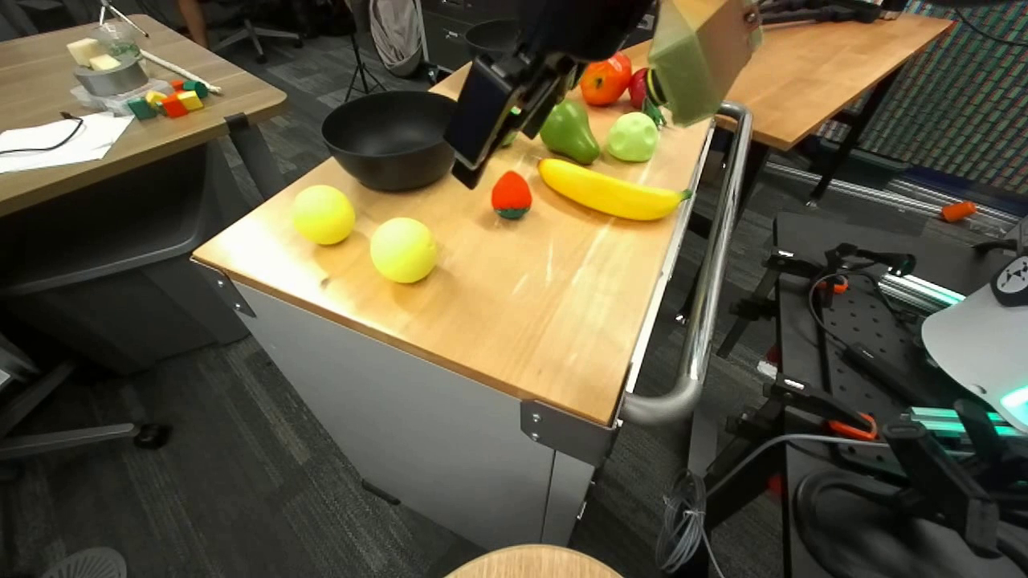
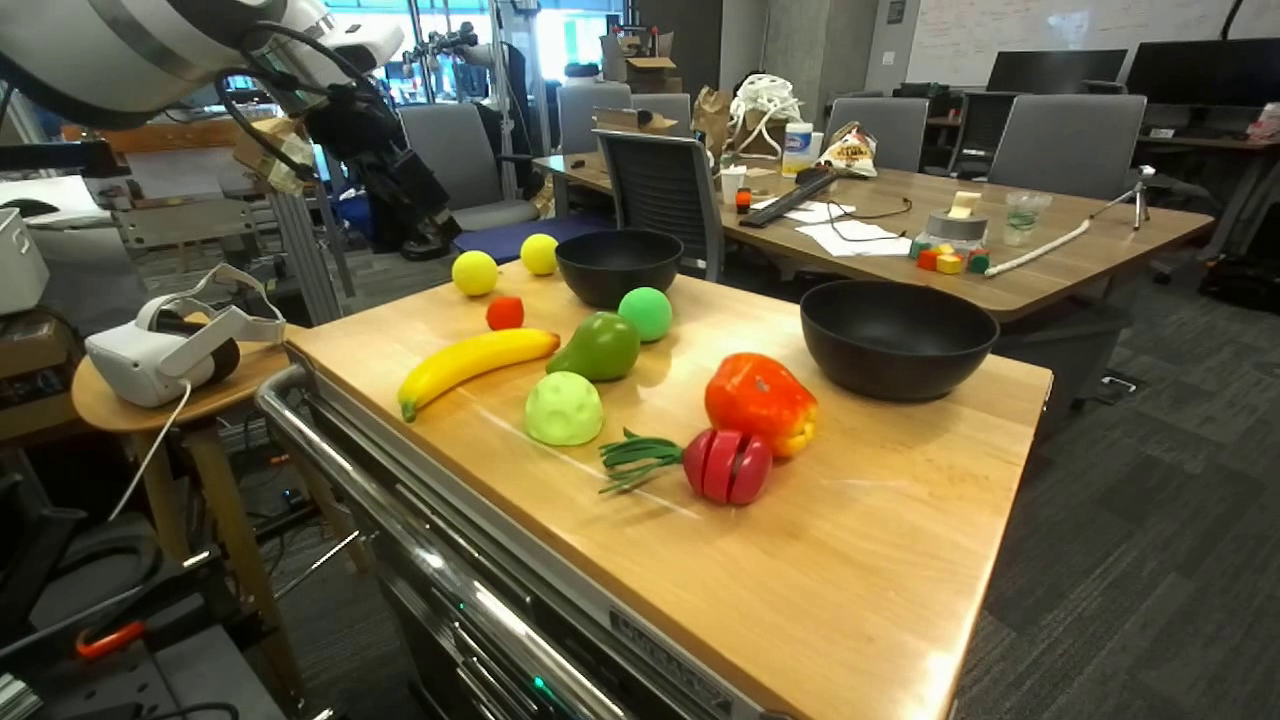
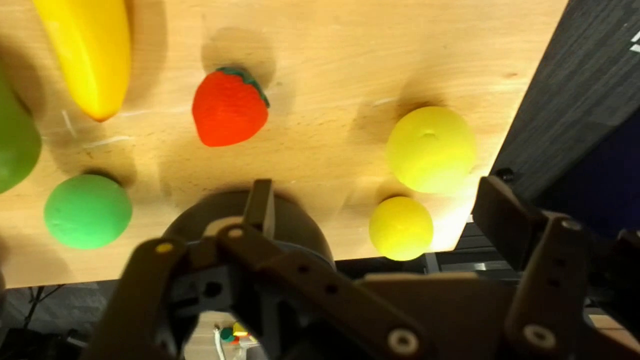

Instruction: Put the fruits in both bowls

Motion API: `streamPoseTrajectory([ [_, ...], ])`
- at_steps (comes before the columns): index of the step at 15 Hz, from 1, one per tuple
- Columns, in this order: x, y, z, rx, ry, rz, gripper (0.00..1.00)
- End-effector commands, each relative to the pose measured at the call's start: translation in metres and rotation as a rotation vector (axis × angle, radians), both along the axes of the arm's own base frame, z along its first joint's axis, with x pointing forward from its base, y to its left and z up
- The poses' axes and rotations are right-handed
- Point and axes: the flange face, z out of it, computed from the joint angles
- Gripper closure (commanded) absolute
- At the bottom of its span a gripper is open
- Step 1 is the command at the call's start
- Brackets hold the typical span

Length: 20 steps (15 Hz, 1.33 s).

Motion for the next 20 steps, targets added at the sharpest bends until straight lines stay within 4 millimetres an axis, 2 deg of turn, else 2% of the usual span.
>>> streamPoseTrajectory([
  [1,0.038,0.016,-0.008,0.085,0.014,0.02,0.0],
  [9,0.086,0.047,-0.067,0.096,0.102,0.135,0.0],
  [10,0.09,0.05,-0.074,0.092,0.109,0.142,0.19],
  [14,0.102,0.062,-0.09,0.09,0.142,0.161,0.51],
  [16,0.107,0.061,-0.083,0.085,0.13,0.166,0.66],
  [17,0.111,0.058,-0.081,0.075,0.129,0.164,0.72],
  [20,0.114,0.058,-0.079,0.049,0.144,0.161,0.78],
])
